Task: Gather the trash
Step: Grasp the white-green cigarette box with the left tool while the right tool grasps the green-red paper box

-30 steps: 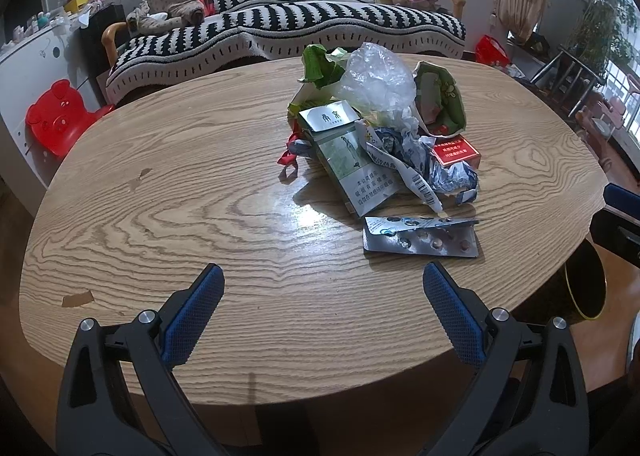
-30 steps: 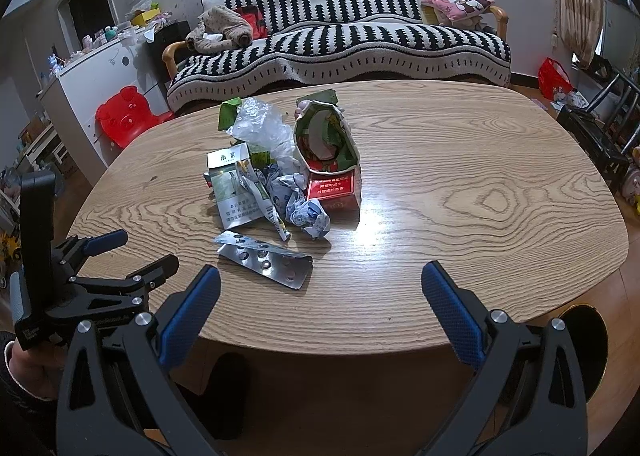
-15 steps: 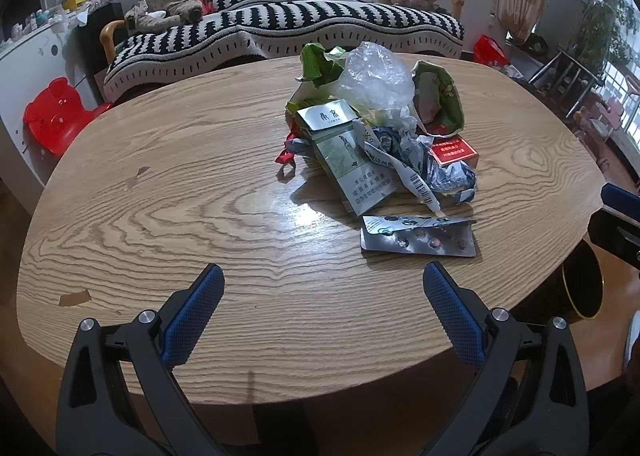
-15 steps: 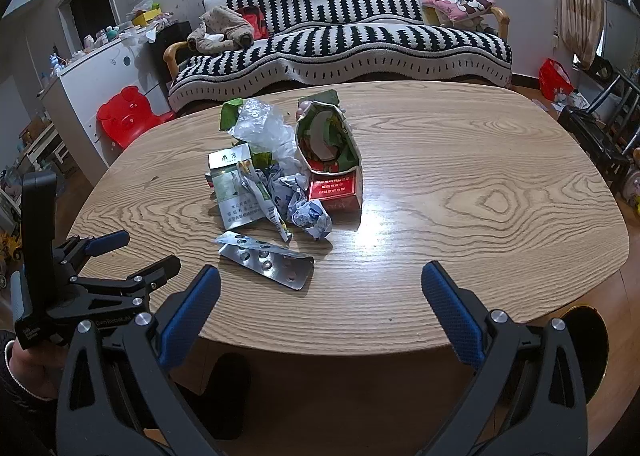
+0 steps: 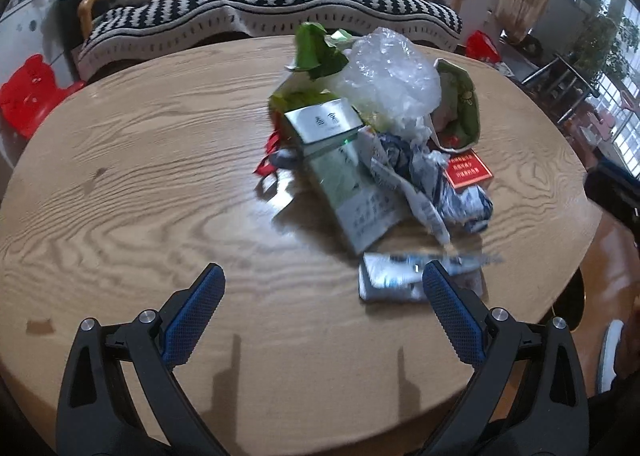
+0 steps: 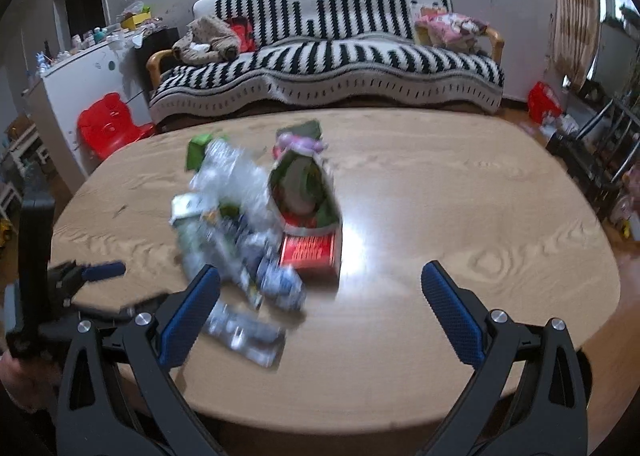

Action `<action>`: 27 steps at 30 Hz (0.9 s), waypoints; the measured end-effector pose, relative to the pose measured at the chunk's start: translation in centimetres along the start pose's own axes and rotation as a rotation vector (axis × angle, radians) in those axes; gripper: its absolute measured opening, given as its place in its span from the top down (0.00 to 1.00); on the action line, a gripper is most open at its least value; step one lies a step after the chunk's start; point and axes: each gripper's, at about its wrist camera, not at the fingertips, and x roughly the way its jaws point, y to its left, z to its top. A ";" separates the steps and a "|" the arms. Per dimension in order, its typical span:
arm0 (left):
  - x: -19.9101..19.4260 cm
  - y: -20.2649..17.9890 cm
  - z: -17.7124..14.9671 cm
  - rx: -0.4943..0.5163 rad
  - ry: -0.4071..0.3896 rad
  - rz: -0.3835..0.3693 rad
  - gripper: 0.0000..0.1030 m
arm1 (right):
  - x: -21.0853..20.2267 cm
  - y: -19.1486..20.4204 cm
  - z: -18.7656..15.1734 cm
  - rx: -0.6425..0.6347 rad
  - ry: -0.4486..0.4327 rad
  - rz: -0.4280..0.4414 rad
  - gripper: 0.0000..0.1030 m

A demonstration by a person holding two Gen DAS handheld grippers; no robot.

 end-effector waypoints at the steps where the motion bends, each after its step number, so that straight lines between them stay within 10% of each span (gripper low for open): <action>1: 0.6 -0.1 0.3 0.002 -0.003 -0.007 0.07 | 0.6 0.2 0.4 -0.013 -0.001 -0.001 0.05; 15: 4.9 -1.0 2.6 -0.033 0.011 -0.070 0.30 | 13.2 -1.9 4.6 0.028 0.083 -0.007 0.12; 22: 5.6 -1.3 3.8 -0.042 0.013 -0.123 0.60 | 15.5 -2.4 4.6 0.088 0.127 0.112 0.63; 27: 4.2 -0.8 3.8 -0.049 -0.017 -0.135 0.83 | 13.9 -1.4 4.8 0.059 0.080 0.086 0.68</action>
